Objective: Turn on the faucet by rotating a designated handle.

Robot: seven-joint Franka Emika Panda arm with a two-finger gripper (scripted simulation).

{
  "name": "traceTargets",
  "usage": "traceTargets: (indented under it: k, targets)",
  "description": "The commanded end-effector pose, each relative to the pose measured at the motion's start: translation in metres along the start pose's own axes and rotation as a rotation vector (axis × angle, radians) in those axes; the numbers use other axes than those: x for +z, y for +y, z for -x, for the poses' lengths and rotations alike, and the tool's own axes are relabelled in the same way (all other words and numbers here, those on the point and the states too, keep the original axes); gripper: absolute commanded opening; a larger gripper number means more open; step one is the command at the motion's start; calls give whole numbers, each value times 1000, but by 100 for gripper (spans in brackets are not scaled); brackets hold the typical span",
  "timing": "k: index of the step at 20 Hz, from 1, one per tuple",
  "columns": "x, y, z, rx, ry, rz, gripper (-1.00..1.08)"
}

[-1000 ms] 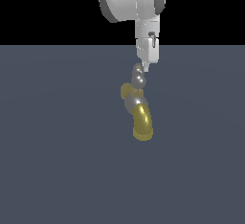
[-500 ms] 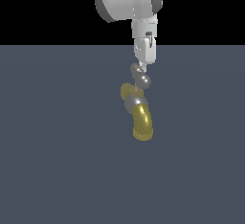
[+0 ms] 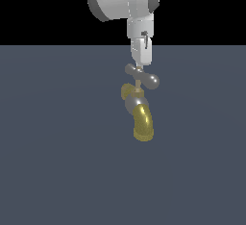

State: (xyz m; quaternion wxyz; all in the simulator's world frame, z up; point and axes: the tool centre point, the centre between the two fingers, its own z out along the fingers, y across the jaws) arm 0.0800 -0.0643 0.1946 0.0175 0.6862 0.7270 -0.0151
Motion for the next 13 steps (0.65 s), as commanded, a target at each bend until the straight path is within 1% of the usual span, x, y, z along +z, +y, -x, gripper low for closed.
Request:
traceTargets:
  k: [1, 12, 13]
  targets:
    - [-3, -1, -60, -74, 29, -1, -100]
    - [-7, -24, -116, -113, 46, 1, -100]
    - [-7, -24, -116, -113, 46, 1, -100]
